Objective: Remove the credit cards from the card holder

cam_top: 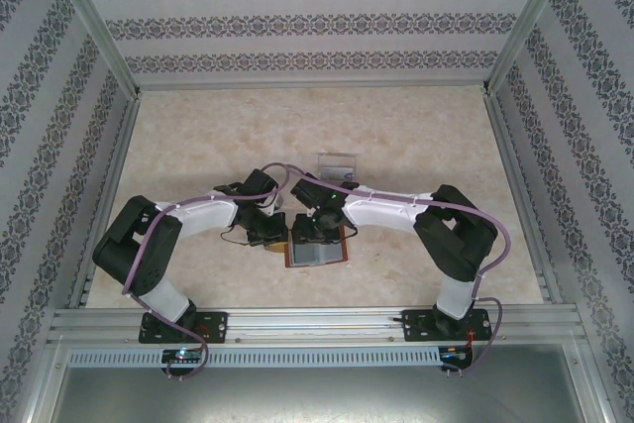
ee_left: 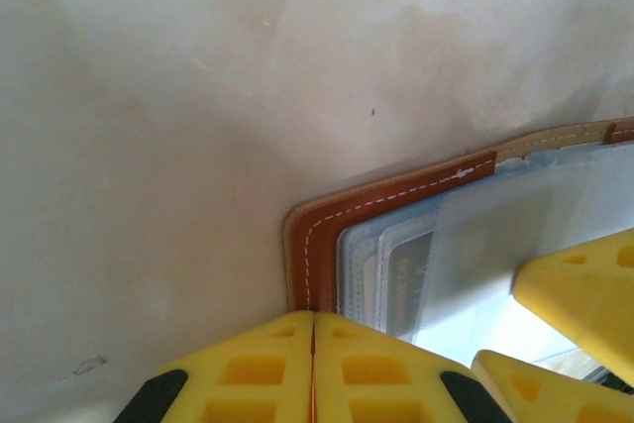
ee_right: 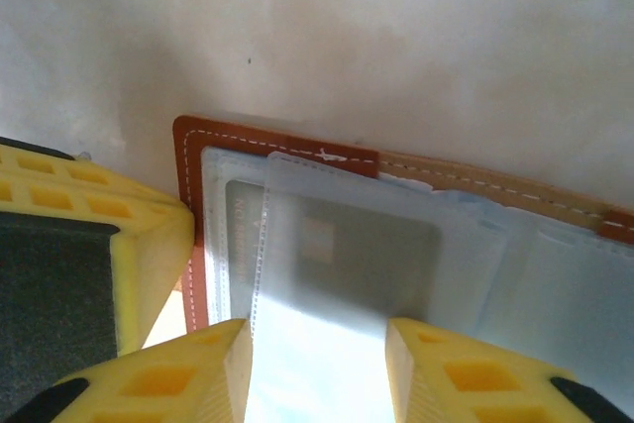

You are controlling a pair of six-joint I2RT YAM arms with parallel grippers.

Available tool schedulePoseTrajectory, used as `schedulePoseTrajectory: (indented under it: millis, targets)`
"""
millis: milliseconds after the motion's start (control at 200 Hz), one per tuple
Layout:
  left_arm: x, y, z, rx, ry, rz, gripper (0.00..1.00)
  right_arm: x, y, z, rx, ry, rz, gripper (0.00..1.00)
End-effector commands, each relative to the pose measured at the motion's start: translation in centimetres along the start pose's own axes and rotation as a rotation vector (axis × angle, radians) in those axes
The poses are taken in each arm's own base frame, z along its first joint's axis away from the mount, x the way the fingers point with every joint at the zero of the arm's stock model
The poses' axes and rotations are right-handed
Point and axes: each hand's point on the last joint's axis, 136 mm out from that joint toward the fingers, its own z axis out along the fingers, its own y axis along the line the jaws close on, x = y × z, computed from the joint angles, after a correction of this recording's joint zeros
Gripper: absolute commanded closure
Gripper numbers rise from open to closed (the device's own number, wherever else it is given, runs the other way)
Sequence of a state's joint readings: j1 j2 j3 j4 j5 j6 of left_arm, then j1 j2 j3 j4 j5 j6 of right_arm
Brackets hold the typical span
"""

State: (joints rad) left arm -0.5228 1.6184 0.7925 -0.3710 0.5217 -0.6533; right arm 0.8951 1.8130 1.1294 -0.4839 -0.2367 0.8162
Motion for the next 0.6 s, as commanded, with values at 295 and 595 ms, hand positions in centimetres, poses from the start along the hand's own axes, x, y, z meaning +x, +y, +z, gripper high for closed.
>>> schedulePoseTrajectory:
  millis: [295, 595]
  targets:
    - [1.30, 0.69, 0.50, -0.009, 0.038, 0.019, 0.92, 0.72, -2.05, -0.35, 0.203, 0.005, -0.026, 0.47]
    - [1.48, 0.87, 0.70, -0.014, 0.050, 0.020, 0.92, 0.72, -1.96, 0.32, 0.203, 0.018, -0.034, 0.40]
